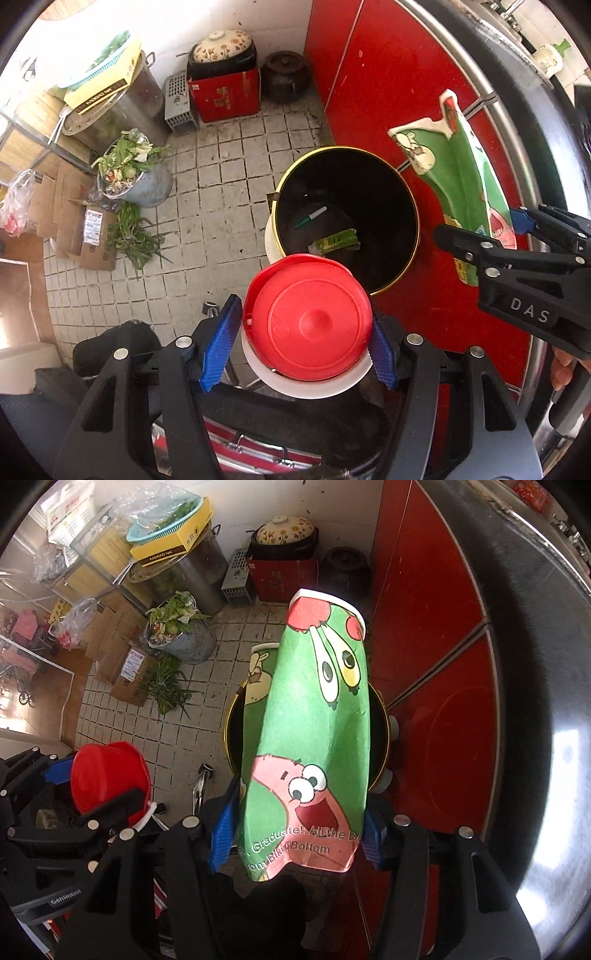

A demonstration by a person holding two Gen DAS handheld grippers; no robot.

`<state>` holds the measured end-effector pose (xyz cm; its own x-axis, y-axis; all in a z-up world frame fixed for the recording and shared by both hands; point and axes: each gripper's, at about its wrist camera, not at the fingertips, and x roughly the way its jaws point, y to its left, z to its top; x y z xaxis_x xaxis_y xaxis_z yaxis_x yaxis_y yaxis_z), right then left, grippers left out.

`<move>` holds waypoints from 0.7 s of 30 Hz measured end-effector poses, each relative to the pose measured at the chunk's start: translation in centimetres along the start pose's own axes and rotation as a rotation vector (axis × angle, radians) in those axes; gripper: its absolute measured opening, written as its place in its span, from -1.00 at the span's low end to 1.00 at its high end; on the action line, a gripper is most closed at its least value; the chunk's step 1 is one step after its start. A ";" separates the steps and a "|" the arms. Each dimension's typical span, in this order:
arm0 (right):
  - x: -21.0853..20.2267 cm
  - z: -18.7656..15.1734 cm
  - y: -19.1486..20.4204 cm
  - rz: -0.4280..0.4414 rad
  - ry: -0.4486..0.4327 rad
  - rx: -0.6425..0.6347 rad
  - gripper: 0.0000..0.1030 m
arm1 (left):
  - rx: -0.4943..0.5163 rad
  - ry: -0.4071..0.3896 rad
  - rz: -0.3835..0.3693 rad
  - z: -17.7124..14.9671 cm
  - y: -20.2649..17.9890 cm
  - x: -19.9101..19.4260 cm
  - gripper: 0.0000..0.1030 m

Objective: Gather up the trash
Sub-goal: 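Carry the cup and red lid over the bin and release both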

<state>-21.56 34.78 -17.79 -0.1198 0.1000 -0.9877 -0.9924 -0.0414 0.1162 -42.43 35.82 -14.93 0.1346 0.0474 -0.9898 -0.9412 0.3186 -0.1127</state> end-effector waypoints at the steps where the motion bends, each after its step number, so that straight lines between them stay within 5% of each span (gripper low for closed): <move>1: 0.4 0.1 0.0 0.000 0.003 -0.002 0.08 | -0.001 0.002 -0.010 0.1 -0.1 0.4 0.21; 11: 2.7 1.7 -0.4 -0.017 0.012 -0.001 0.08 | 0.003 0.027 -0.083 0.4 -1.6 3.5 0.21; 21: 2.7 0.6 -0.5 -0.017 0.013 0.003 0.08 | -0.013 0.024 -0.079 1.0 -1.5 3.5 0.21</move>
<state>-21.41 35.64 -20.47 -0.1030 0.0873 -0.9908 -0.9943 -0.0373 0.1001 -40.26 36.45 -18.12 0.2011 0.0003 -0.9796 -0.9320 0.3079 -0.1912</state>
